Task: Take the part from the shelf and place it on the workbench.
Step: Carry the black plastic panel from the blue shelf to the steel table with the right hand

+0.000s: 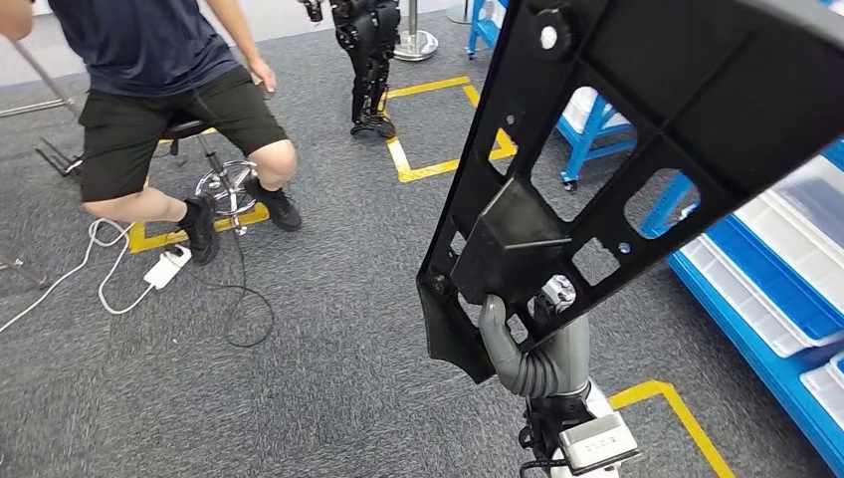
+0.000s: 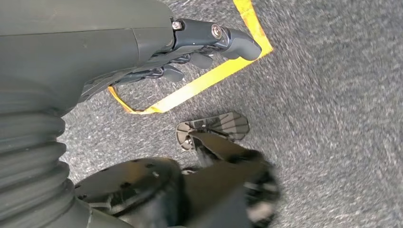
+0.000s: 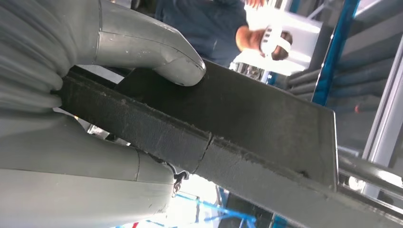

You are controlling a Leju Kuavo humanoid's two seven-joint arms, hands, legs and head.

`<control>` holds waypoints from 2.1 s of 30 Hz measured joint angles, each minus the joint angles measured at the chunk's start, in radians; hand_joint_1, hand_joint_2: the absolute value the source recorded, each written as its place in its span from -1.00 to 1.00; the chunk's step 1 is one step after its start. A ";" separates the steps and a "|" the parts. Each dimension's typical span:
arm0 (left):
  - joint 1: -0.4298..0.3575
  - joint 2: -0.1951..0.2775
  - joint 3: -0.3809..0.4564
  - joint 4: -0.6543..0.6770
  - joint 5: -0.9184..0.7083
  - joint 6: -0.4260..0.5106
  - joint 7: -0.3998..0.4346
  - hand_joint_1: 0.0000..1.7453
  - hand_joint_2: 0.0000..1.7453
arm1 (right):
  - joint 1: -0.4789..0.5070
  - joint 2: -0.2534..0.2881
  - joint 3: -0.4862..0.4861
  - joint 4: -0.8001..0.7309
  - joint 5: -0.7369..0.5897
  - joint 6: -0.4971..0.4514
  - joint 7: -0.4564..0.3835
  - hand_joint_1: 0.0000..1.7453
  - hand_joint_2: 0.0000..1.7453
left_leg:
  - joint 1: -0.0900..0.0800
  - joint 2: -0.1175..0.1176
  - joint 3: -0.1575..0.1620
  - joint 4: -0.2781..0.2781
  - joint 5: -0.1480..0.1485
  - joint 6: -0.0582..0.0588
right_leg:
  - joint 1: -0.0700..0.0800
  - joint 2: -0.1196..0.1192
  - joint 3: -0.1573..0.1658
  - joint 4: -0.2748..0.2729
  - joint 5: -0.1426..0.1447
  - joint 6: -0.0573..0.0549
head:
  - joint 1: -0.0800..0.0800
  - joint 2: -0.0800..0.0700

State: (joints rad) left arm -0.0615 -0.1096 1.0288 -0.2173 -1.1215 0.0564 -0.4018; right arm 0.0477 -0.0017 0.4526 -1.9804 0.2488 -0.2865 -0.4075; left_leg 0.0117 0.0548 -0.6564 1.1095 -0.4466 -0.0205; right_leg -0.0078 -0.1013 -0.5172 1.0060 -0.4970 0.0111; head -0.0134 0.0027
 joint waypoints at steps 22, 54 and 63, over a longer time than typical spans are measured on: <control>0.005 -0.004 0.005 0.000 0.008 0.024 -0.001 -1.00 1.00 | 0.066 0.001 -0.065 -0.009 -0.011 0.016 -0.019 1.00 1.00 | -0.010 -0.159 -0.017 -0.037 0.018 0.017 | -0.013 0.126 -0.020 0.000 0.016 0.002 | 0.004 0.000; 0.006 0.001 0.005 -0.002 -0.030 0.083 -0.006 -1.00 1.00 | 0.088 0.019 -0.060 -0.008 0.017 0.020 -0.021 1.00 1.00 | -0.009 -0.096 -0.046 0.044 -0.038 0.010 | -0.012 0.099 -0.021 0.000 0.019 -0.012 | 0.002 0.000; 0.001 0.000 0.004 -0.002 -0.038 0.088 -0.005 -1.00 1.00 | 0.086 0.019 -0.053 -0.007 0.020 0.024 -0.018 1.00 1.00 | -0.004 0.016 0.039 -0.061 -0.002 0.007 | 0.006 -0.016 -0.014 0.006 0.003 0.005 | 0.004 0.000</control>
State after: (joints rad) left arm -0.0603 -0.1097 1.0331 -0.2193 -1.1599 0.1444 -0.4068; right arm 0.1335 0.0174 0.3998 -1.9879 0.2685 -0.2627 -0.4254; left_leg 0.0081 0.0710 -0.6172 1.0487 -0.4482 -0.0132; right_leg -0.0020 -0.1177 -0.5311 1.0118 -0.4941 0.0165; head -0.0098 0.0027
